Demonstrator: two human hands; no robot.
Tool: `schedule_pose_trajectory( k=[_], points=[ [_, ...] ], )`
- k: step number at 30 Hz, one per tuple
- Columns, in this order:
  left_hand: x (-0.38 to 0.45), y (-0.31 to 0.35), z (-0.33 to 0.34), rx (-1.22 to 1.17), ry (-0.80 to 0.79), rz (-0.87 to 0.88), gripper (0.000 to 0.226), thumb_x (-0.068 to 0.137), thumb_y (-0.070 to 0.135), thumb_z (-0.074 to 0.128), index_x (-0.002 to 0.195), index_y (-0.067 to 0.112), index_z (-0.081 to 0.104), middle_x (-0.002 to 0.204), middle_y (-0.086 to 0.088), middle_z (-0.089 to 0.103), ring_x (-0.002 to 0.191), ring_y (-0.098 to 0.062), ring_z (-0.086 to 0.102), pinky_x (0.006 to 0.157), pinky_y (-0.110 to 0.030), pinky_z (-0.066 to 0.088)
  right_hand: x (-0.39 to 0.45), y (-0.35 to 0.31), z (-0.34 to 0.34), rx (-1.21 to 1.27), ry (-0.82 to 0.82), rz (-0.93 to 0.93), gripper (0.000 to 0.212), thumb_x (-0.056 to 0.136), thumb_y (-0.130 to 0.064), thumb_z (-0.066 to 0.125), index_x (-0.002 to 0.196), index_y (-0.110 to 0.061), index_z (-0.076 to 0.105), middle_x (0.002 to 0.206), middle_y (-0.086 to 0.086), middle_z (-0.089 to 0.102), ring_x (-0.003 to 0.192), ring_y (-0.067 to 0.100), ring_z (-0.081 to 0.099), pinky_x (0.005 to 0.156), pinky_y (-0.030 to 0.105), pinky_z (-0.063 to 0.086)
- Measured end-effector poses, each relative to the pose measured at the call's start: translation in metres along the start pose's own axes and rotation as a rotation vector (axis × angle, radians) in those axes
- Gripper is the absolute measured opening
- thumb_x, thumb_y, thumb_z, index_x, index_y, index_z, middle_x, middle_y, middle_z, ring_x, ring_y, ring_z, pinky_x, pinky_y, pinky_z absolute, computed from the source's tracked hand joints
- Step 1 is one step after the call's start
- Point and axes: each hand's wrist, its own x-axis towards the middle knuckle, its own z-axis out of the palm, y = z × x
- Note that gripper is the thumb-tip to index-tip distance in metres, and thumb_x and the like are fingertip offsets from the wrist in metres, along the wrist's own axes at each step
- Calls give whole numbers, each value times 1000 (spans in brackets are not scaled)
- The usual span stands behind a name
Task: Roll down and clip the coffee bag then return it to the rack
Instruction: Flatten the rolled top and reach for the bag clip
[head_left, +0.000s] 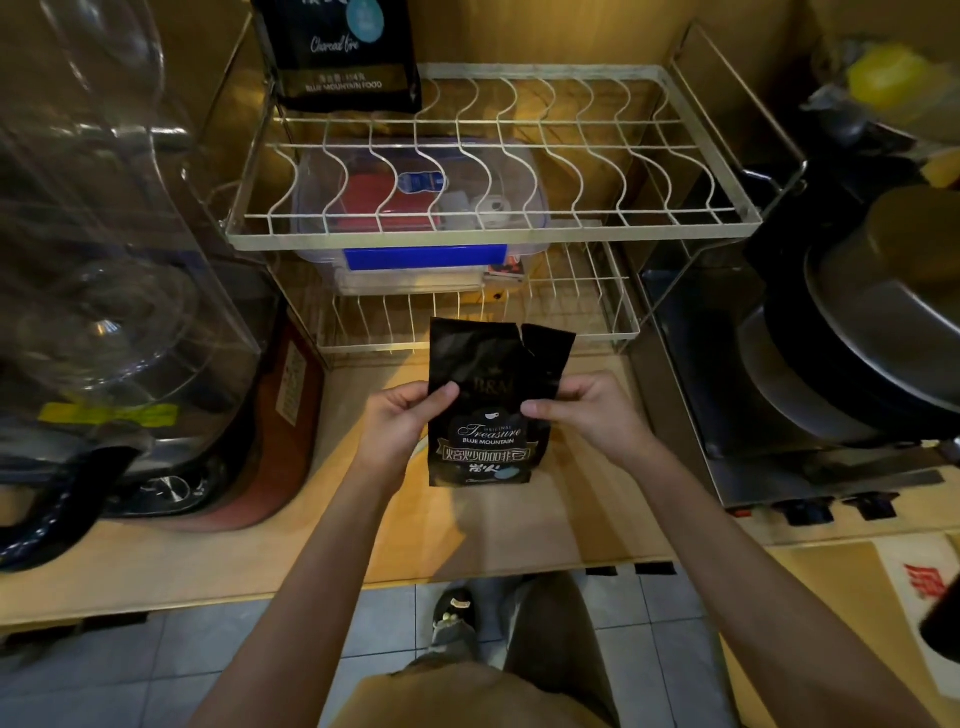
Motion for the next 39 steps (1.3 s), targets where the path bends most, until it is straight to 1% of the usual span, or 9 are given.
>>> schedule_pose_trajectory(
  k=[7, 13, 20, 23, 26, 29, 33, 36, 39],
  points=[
    [-8, 9, 18, 54, 6, 88, 28, 70, 2, 71, 88, 20, 61, 86, 5, 67, 73, 0, 68, 59, -14, 54, -7, 0, 16, 223, 60, 22, 14, 81, -3, 63, 85, -15, 70, 71, -11, 74, 71, -1, 69, 60, 10, 52],
    [-11, 12, 22, -71, 93, 38, 45, 74, 8, 68, 116, 11, 52, 98, 0, 67, 88, -12, 67, 67, -22, 56, -8, -2, 23, 336, 113, 71, 15, 86, -19, 59, 85, -11, 72, 81, 1, 74, 77, 8, 70, 65, 16, 54],
    [-15, 17, 25, -223, 189, -23, 43, 85, 8, 55, 126, 17, 44, 76, 2, 74, 65, -7, 70, 51, -21, 56, -18, -3, 34, 421, 223, 117, 24, 88, -23, 58, 99, -4, 67, 93, 9, 71, 80, 15, 69, 62, 19, 52],
    [-17, 19, 27, -157, 187, 55, 57, 86, 7, 53, 135, 28, 31, 109, 3, 60, 80, -13, 68, 54, -19, 56, -21, -6, 33, 445, 284, 44, 32, 87, -11, 58, 119, -18, 58, 89, -7, 72, 78, 2, 70, 59, 15, 53],
    [-20, 18, 27, -93, 145, 109, 44, 88, 8, 50, 125, 30, 44, 107, 12, 56, 87, -14, 66, 60, -22, 58, -23, -7, 33, 475, 315, 16, 45, 86, -7, 58, 125, -28, 50, 87, -6, 72, 76, 5, 71, 56, 19, 56],
    [-19, 18, 23, -13, 88, 100, 20, 88, 10, 50, 99, 22, 62, 87, 2, 66, 71, -4, 68, 55, -17, 55, -23, -7, 31, 363, 303, -15, 26, 88, -6, 56, 109, -21, 61, 75, -11, 73, 72, 5, 70, 53, 17, 54],
    [-17, 21, 8, 129, -87, 86, 25, 78, 6, 63, 94, 25, 63, 69, 11, 74, 73, -2, 69, 58, -14, 54, -24, -6, 20, 245, 145, -43, 23, 87, -7, 57, 109, -10, 64, 71, -14, 74, 73, -1, 69, 57, 12, 53],
    [-16, 20, 0, 248, -150, 84, 32, 73, 3, 69, 95, 26, 62, 83, 10, 70, 85, -11, 68, 66, -20, 58, -24, -4, 12, 151, 13, -22, 37, 78, -2, 67, 112, -16, 63, 92, -7, 72, 87, 6, 69, 66, 18, 57],
    [-14, 17, -3, 335, -120, 110, 26, 74, 10, 69, 87, 32, 64, 96, 8, 64, 97, -17, 62, 77, -30, 58, -22, -1, 8, 70, 11, -56, 35, 76, 2, 68, 102, -21, 65, 100, -1, 68, 94, 8, 65, 67, 15, 55]
  ],
)
